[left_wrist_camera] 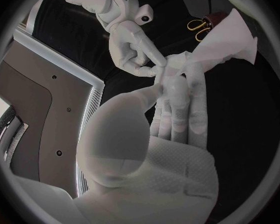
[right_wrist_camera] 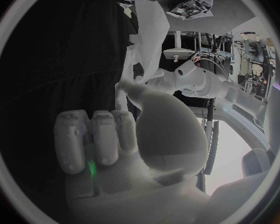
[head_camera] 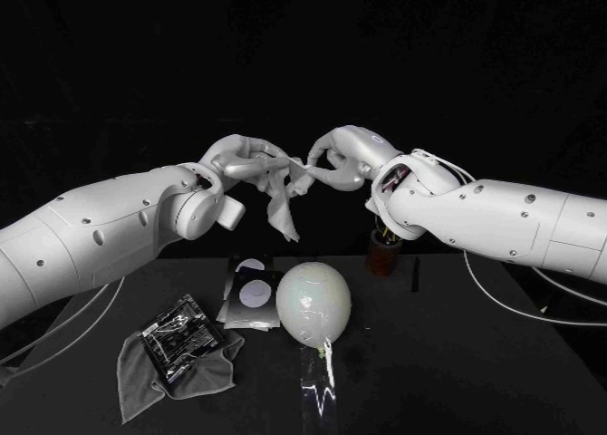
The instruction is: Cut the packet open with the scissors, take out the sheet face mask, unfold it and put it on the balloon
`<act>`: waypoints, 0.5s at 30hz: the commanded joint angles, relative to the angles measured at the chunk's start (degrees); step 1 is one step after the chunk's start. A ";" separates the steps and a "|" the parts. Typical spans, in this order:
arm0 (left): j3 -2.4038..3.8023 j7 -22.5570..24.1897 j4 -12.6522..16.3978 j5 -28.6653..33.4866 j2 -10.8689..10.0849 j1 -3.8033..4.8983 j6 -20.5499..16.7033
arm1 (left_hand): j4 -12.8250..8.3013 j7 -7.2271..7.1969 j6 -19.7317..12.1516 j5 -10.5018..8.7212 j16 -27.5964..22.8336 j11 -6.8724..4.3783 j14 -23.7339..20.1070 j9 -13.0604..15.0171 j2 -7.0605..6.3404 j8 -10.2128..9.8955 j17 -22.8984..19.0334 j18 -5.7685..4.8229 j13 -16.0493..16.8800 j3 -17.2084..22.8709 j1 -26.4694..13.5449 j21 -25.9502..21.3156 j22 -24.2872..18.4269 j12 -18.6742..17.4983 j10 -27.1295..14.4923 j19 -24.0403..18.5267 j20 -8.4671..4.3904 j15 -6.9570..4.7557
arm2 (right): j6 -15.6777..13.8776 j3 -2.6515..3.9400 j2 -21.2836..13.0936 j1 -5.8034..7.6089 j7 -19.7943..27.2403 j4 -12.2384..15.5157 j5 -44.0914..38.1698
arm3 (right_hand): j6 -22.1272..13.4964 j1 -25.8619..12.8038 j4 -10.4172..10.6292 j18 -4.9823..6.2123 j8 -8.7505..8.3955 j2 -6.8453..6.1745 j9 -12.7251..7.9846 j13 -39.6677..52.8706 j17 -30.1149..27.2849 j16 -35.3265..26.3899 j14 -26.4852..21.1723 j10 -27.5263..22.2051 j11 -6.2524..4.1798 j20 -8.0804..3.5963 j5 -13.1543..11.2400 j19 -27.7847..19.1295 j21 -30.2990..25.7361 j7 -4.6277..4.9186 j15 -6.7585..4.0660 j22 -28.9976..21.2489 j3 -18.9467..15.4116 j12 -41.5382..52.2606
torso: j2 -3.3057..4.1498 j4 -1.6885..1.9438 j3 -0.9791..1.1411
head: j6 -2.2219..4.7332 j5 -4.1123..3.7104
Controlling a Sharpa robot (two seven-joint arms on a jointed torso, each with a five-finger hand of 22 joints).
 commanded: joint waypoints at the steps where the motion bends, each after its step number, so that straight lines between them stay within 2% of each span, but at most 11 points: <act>1: 0.00 0.77 -0.03 -0.79 -0.01 0.29 2.02 | 0.33 -0.43 0.67 0.07 1.82 -0.20 -0.57 6.03 -0.62 0.16 2.09 0.49 0.37 0.13 0.00 0.47 0.33 0.55 0.87 0.25 -0.06 -0.03 | -0.91 0.00 0.02 -0.02 0.41 -0.03 0.92 | 0.40 0.44 0.19 -0.37 0.29 0.06 0.22 15.10 15.05 0.20 6.19 6.20 -0.29 -0.06 0.27 6.44 0.26 -0.23 -0.33 15.10 -0.01 0.29 | -0.05 0.02 0.01 | 0.04 -0.12; 3: -0.02 1.30 -0.11 -1.46 -0.15 0.39 1.43 | 0.01 -0.47 2.33 0.08 -4.51 -0.13 -7.44 5.52 -1.70 -0.17 -6.07 0.08 0.48 0.12 0.03 -0.46 0.15 0.65 1.39 -3.06 0.25 0.48 | -1.73 0.00 -0.09 -0.03 0.34 -0.08 1.60 | 0.40 0.46 0.19 -0.37 0.29 0.07 0.22 15.10 15.05 0.20 6.19 6.20 -0.29 -0.06 0.27 6.44 0.26 -0.23 -0.33 15.10 0.00 0.29 | -0.02 0.00 -0.03 | 0.21 -0.04; 5: -0.04 1.62 -0.19 -1.99 -0.30 0.43 0.74 | -0.72 -0.23 4.76 0.08 -6.58 0.42 -16.26 3.88 -2.93 -1.91 -6.65 -1.12 0.27 -0.26 0.24 -1.56 0.43 -0.04 0.68 -10.32 0.92 1.78 | -2.33 0.00 -0.27 -0.03 0.38 -0.10 2.77 | 0.40 0.47 0.19 -0.37 0.29 0.07 0.22 15.10 15.05 0.20 6.19 6.20 -0.29 -0.06 0.27 6.44 0.26 -0.23 -0.34 15.10 0.01 0.29 | -0.03 0.06 -0.01 | 0.23 -0.05; 6: -0.05 1.69 -0.21 -2.15 -0.35 0.45 0.49 | -1.14 -0.24 5.57 0.06 -6.84 0.48 -18.44 3.25 -3.18 -2.59 -6.52 -1.63 0.32 -0.77 0.43 -1.44 0.83 -0.01 0.84 -12.51 1.13 2.12 | -2.49 0.00 -0.35 -0.03 0.42 -0.06 3.32 | 0.40 0.47 0.19 -0.37 0.29 0.07 0.22 15.10 15.05 0.20 6.19 6.20 -0.29 -0.06 0.27 6.44 0.26 -0.23 -0.34 15.10 0.01 0.29 | -0.03 0.06 -0.01 | 0.24 -0.03; 8: -0.11 1.87 -0.28 -2.58 -0.45 0.47 -0.21 | -1.42 -0.17 6.33 0.09 -6.62 0.59 -20.08 2.50 -2.99 -3.45 -6.25 -2.07 0.39 -1.32 0.56 -0.87 1.51 0.00 0.87 -14.43 1.19 2.38 | -2.94 0.03 -0.66 -0.02 0.62 0.22 5.04 | 0.39 0.48 0.19 -0.37 0.29 0.07 0.22 15.10 15.05 0.20 6.19 6.20 -0.29 -0.06 0.28 6.44 0.26 -0.23 -0.34 15.10 0.01 0.29 | -0.01 0.08 -0.01 | 0.19 -0.06; 9: -0.18 1.94 -0.32 -2.76 -0.48 0.48 -0.64 | -1.73 -0.09 7.25 0.11 -8.28 0.85 -25.50 1.66 -3.07 -4.37 -6.58 -3.58 0.43 -1.67 0.64 -2.14 1.46 -0.17 0.19 -19.93 2.15 3.44 | -3.15 0.05 -0.84 0.00 0.74 0.45 5.92 | 0.39 0.50 0.19 -0.37 0.29 0.06 0.22 15.10 15.05 0.20 6.19 6.20 -0.29 -0.06 0.28 6.44 0.26 -0.22 -0.34 15.10 0.03 0.29 | 0.01 0.09 0.00 | 0.18 -0.11; 10: -0.22 1.97 -0.33 -2.82 -0.48 0.48 -0.83 | -1.81 0.05 7.61 0.09 -8.92 1.10 -27.93 1.32 -2.91 -4.75 -6.71 -4.23 0.44 -1.85 0.65 -2.67 1.44 -0.36 -0.61 -22.18 2.58 4.05 | -3.22 0.07 -0.91 0.01 0.79 0.55 6.27 | 0.39 0.50 0.19 -0.37 0.29 0.06 0.22 15.10 15.05 0.20 6.19 6.20 -0.29 -0.06 0.28 6.44 0.26 -0.22 -0.34 15.10 0.03 0.29 | 0.02 0.07 -0.01 | 0.17 -0.10; 11: -0.32 2.06 -0.37 -2.94 -0.49 0.48 -1.30 | -1.93 0.16 7.81 0.09 -8.90 1.30 -29.29 1.06 -2.78 -5.05 -6.61 -4.59 0.53 -2.14 0.70 -2.76 1.56 -0.36 -1.17 -23.34 2.79 4.43 | -3.38 0.10 -1.08 0.04 0.93 0.82 7.11 | 0.39 0.50 0.19 -0.37 0.29 0.06 0.22 15.10 15.05 0.20 6.19 6.20 -0.29 -0.06 0.28 6.44 0.26 -0.22 -0.34 15.10 0.03 0.29 | 0.03 0.06 -0.02 | 0.16 -0.11; 12: -0.42 2.16 -0.41 -3.04 -0.46 0.49 -1.74 | -2.63 0.53 8.47 0.17 -5.46 1.79 -32.58 -0.19 -1.37 -6.64 -4.82 -5.17 1.89 -4.34 1.05 -0.57 3.56 1.35 -2.65 -25.67 2.69 4.95 | -3.51 0.13 -1.26 0.07 1.06 1.12 7.85 | 0.37 0.58 0.18 -0.37 0.28 0.06 0.22 15.10 15.05 0.20 6.19 6.20 -0.29 -0.07 0.28 6.44 0.26 -0.22 -0.35 15.10 0.07 0.29 | 0.03 0.06 -0.02 | 0.17 -0.11; 14: -0.57 2.33 -0.47 -3.16 -0.39 0.48 -2.45 | -2.86 0.27 8.88 0.11 -5.05 1.83 -34.72 -0.37 -1.29 -6.79 -4.59 -5.53 2.33 -4.68 1.13 -0.22 4.08 1.77 -3.91 -27.11 2.85 5.34 | -3.66 0.21 -1.52 0.13 1.23 1.68 8.78 | 0.37 0.58 0.18 -0.37 0.28 0.06 0.22 15.10 15.05 0.20 6.19 6.20 -0.29 -0.07 0.28 6.44 0.26 -0.22 -0.35 15.10 0.07 0.29 | 0.05 0.06 -0.05 | 0.16 -0.03; 15: -0.64 2.44 -0.51 -3.20 -0.34 0.48 -2.82 | -2.76 0.06 9.06 0.11 -5.40 2.31 -37.00 -0.46 -1.20 -6.88 -4.62 -5.91 2.46 -4.74 0.94 -0.53 4.10 1.73 -5.27 -28.49 3.20 5.94 | -3.72 0.25 -1.65 0.16 1.31 1.97 9.12 | 0.35 0.62 0.17 -0.37 0.28 0.06 0.22 15.10 15.05 0.20 6.19 6.20 -0.29 -0.07 0.28 6.44 0.26 -0.22 -0.35 15.10 0.09 0.29 | 0.04 0.05 -0.05 | 0.15 0.02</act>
